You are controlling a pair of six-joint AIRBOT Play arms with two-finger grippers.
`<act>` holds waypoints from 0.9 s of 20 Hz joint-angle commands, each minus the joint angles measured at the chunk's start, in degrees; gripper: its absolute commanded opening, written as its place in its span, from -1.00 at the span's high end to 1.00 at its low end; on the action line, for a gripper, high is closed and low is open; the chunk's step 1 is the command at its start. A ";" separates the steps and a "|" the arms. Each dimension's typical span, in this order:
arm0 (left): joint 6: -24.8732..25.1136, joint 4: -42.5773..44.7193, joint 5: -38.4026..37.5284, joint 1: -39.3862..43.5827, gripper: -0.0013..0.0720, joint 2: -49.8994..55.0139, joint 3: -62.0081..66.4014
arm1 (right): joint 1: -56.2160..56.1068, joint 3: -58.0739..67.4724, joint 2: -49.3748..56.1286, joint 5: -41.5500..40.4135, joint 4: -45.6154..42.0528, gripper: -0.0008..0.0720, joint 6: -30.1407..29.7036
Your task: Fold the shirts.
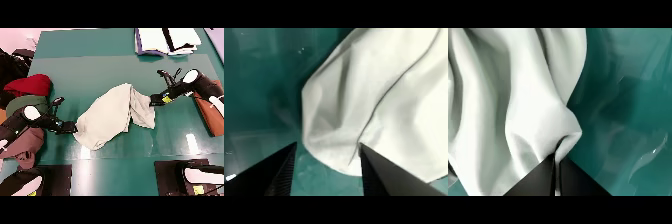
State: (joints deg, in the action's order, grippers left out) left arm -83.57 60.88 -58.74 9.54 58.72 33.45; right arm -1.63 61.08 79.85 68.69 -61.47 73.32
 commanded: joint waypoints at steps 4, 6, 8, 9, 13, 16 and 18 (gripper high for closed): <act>1.51 -3.02 1.99 -0.04 0.36 -0.02 -1.38 | -0.07 1.49 -0.63 0.90 0.11 0.93 0.26; 1.40 -2.97 3.13 -0.04 0.75 -0.02 -1.38 | -0.07 1.51 -2.21 0.59 0.02 0.93 0.26; 1.44 -2.89 4.33 -0.04 0.91 -0.02 -1.38 | 0.00 1.51 -4.74 -0.07 0.00 0.93 0.26; 0.83 -2.82 5.31 -0.04 0.91 -0.04 -1.33 | 0.09 1.51 -6.12 -0.24 0.00 0.93 0.26; -3.17 5.86 3.56 -0.07 0.91 -1.68 7.02 | 2.34 1.55 -12.61 0.02 0.02 0.93 0.28; -3.45 12.31 -0.87 -0.07 0.86 -2.80 14.51 | 5.90 1.51 -17.18 0.24 0.02 0.93 0.83; -3.45 12.24 -1.81 -0.07 0.86 -2.32 13.27 | 7.45 0.90 -18.21 0.87 0.07 0.93 0.85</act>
State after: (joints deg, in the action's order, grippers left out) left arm -86.30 69.45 -58.00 9.45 56.53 44.58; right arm 3.53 62.39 64.34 68.99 -61.43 73.91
